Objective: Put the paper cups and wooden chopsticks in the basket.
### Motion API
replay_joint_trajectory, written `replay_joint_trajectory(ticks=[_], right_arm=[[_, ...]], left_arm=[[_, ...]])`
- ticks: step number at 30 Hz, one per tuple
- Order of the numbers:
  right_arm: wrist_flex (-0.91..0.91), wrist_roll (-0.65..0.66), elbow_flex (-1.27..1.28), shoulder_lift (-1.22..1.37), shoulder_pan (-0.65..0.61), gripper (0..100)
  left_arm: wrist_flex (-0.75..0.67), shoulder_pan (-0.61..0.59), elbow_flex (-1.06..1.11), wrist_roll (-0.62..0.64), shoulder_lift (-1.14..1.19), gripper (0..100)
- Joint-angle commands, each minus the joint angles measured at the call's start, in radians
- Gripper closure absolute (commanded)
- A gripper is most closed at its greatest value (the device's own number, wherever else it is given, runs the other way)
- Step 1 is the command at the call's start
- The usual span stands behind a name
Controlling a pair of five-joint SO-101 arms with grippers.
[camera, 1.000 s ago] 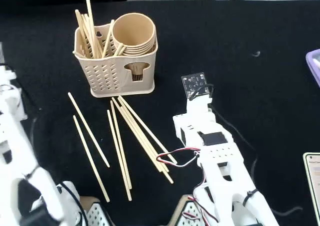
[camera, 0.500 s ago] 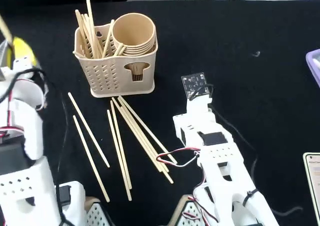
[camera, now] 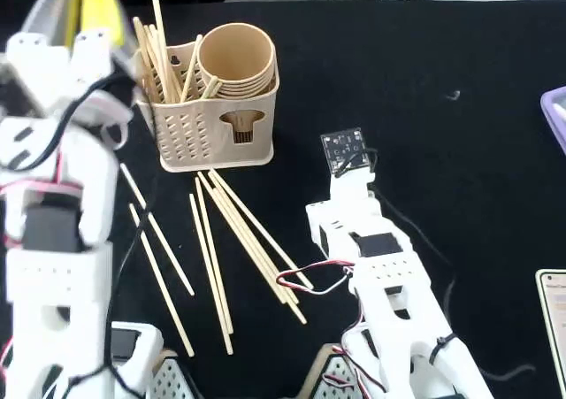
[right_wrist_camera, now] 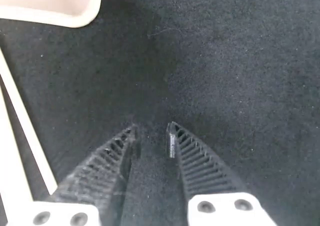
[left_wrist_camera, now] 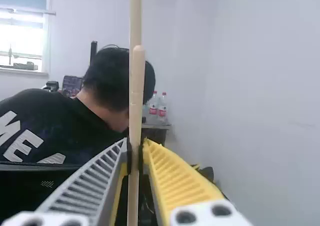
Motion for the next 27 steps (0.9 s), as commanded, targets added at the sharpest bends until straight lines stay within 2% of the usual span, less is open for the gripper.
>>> replay_joint_trajectory(ticks=[1, 9, 16, 21, 27], right_arm=[[-0.023, 0.009, -0.004, -0.03, -0.012, 90.3], [-0.023, 0.009, -0.004, -0.035, -0.012, 90.3], [-0.023, 0.009, -0.008, -0.035, -0.012, 90.3], [-0.023, 0.009, -0.007, -0.035, -0.012, 90.3], [-0.023, 0.009, -0.007, -0.035, -0.012, 90.3]], left_arm=[[-0.02, 0.03, -0.16, 0.005, 0.164, 97], [-0.017, 0.031, -0.176, 0.005, 0.318, 97], [-0.018, 0.024, -0.064, 0.005, 0.293, 97], [-0.015, 0.021, 0.008, 0.003, 0.287, 88], [-0.014, 0.019, 0.016, 0.003, 0.18, 89]])
